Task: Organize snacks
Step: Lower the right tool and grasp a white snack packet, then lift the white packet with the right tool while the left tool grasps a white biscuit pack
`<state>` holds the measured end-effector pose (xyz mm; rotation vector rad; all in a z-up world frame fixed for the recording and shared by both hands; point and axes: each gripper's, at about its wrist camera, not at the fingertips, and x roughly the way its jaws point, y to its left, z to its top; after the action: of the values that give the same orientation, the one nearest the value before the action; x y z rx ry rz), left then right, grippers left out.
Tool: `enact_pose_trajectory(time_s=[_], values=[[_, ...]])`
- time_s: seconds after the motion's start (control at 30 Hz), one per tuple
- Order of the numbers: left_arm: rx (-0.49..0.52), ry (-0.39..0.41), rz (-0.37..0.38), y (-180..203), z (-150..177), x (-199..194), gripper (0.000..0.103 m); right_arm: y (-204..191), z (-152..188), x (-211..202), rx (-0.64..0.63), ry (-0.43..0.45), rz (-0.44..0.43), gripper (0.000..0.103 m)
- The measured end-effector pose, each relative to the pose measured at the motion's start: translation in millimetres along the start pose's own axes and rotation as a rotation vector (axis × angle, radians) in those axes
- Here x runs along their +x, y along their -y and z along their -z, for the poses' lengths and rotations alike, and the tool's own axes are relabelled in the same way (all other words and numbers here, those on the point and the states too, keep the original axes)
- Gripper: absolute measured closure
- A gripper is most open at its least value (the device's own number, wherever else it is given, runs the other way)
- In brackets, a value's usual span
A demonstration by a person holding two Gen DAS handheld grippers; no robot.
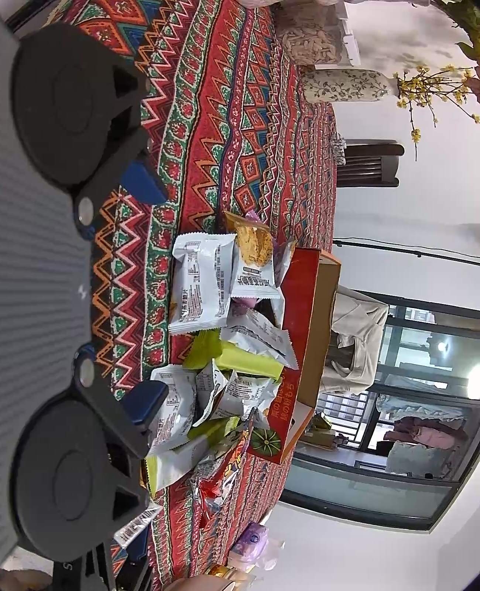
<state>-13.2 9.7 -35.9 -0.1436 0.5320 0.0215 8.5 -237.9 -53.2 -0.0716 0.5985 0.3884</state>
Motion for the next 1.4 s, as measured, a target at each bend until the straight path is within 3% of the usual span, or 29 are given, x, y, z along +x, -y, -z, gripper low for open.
enact_pose_trajectory(time_s=[0.07,0.13,0.2,0.3,0.47,0.6,1.17,1.4], values=[[-0.001,-0.002,-0.001,0,0,1,0.0,1,0,-1,0.002,0.004,-0.008,0.039],[-0.003,-0.003,-0.003,0,0,1,0.0,1,1,-4,0.001,0.013,-0.02,0.054],[-0.003,-0.006,-0.004,0,0,2,0.0,0,0,-7,-0.004,0.034,-0.01,0.057],[-0.002,-0.009,-0.006,1,0,2,0.0,2,1,-7,0.002,0.033,-0.042,0.075],[-0.002,-0.015,-0.007,1,0,4,0.0,2,-1,-11,0.005,0.059,-0.056,0.079],[-0.002,-0.018,-0.009,1,0,5,0.0,7,-4,-16,0.018,0.088,-0.066,0.089],[0.021,-0.018,-0.057,5,-15,17,0.0,17,-15,-31,0.043,0.185,-0.104,0.09],[0.022,-0.039,-0.098,5,-27,34,0.0,32,-17,-35,0.081,0.207,-0.065,0.09]])
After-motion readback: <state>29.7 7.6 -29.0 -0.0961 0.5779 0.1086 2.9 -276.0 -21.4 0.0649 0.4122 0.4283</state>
